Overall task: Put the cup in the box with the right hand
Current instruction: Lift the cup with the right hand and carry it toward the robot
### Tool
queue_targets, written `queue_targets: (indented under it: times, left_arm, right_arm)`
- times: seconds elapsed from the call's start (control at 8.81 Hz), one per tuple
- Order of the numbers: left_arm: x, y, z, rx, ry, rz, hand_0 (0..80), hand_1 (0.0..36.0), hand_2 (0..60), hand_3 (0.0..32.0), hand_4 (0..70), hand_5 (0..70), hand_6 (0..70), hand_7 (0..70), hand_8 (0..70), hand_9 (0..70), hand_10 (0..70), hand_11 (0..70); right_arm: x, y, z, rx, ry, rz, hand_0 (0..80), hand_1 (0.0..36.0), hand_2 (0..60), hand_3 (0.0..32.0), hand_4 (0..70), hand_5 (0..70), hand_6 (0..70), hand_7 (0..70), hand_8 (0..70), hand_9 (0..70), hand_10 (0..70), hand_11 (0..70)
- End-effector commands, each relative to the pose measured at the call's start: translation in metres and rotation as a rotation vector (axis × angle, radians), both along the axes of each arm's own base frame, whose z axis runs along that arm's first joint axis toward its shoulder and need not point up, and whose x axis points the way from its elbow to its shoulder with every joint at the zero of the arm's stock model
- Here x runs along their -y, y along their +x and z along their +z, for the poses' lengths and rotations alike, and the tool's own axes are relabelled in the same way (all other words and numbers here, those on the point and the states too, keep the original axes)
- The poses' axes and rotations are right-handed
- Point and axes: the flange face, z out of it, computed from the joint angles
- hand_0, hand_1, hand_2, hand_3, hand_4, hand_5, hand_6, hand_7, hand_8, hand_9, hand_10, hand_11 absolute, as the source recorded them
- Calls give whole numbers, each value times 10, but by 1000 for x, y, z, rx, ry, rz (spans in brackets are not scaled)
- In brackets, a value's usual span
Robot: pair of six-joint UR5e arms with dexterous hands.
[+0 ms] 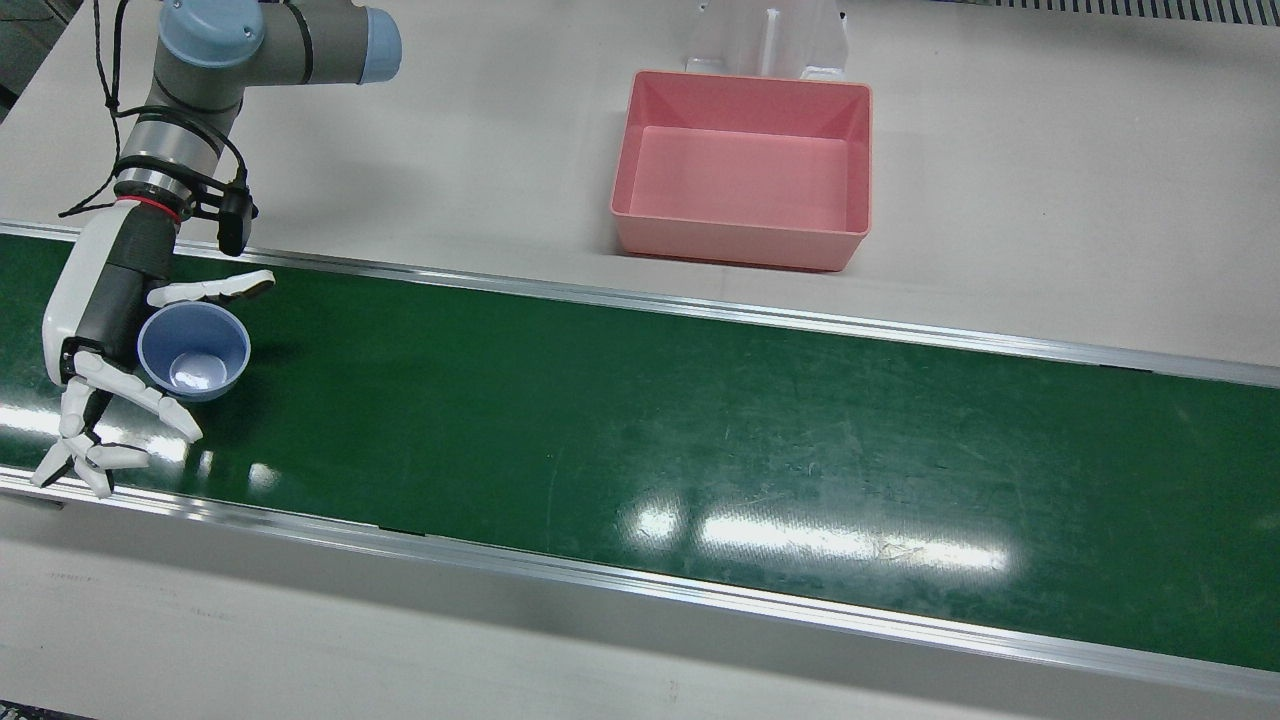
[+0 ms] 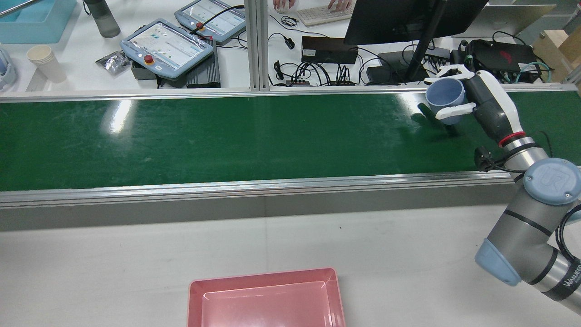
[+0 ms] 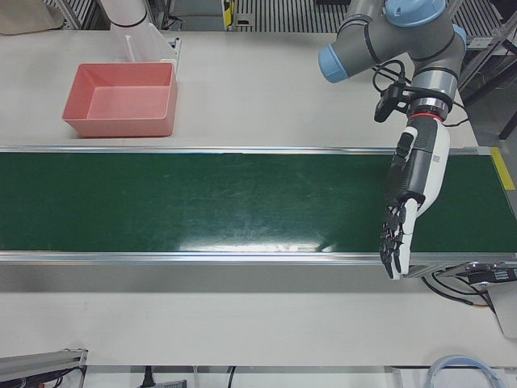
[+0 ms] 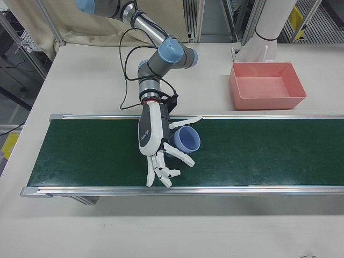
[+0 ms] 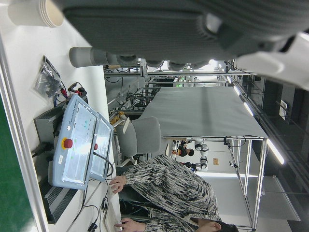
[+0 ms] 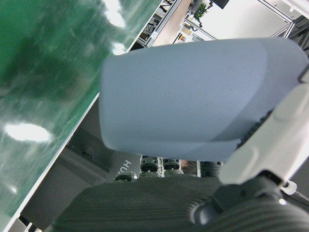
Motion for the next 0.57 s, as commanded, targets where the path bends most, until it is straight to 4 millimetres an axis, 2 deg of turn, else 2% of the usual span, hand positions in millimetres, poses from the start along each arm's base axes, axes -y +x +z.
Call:
queue_targets:
  times: [0.0,0.23,0.45]
  left_arm:
    - [0,0,0,0,0,0,0,0,0,0,0,0,0,0,0,0,0,0]
    - [0,0,0,0,0,0,0,0,0,0,0,0,0,0,0,0,0,0]
    - [0,0,0,0,0,2,0,0,0,0,0,0,0,0,0,0,0,0]
  right_arm:
    - [-12,11,-22,27,41,2,397,13,0,0,533,0,97,468,90,200,0,0]
    - [-29,20,-58,49,72,-7,407,14,0,0,573,0,99,481,90,204,0,0]
    - [-67,17,-124,51,123,-54,406,14,0,0,530,0,97,468,89,200,0,0]
